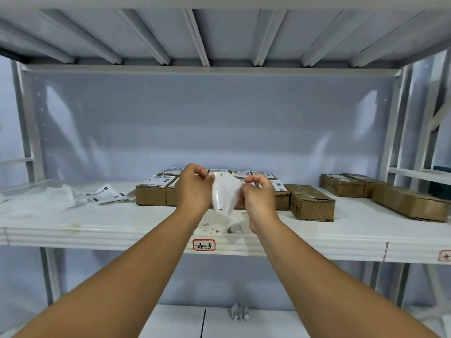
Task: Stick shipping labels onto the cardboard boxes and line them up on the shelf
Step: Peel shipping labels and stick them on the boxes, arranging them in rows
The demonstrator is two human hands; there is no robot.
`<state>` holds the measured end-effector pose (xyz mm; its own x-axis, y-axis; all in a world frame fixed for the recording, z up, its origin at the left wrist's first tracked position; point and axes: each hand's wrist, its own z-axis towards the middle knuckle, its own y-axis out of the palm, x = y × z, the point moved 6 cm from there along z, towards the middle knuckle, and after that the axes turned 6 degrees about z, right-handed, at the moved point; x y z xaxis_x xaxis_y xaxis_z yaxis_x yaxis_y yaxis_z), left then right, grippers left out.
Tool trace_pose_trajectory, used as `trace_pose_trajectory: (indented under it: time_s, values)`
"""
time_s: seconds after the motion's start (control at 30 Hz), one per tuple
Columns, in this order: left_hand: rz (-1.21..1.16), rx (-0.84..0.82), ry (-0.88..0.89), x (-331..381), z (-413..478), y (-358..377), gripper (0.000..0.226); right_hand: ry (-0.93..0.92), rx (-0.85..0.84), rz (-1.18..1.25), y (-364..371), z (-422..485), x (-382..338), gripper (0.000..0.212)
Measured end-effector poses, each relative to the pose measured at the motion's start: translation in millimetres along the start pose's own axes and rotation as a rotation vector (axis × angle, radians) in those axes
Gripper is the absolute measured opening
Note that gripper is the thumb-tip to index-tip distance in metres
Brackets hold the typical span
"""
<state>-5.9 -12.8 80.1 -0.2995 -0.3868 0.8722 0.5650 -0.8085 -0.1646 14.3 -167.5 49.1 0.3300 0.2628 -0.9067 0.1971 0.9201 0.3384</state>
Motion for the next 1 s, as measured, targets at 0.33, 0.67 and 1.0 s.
trace_pose_trajectory:
  time_s: [0.33, 0.67, 1.0]
  values:
    - [-0.158, 0.23, -0.11, -35, 29, -59, 0.026, -0.088, 0.372, -0.22, -42, 17, 2, 0.044]
    - [-0.206, 0.331, 0.017, -39, 41, -106, 0.008, -0.417, 0.162, -0.545, 30, -5, -8, 0.029]
    - [-0.306, 0.41, -0.01, -80, 64, -185, 0.035, -0.581, -0.61, -1.012, 203, -59, 47, 0.038]
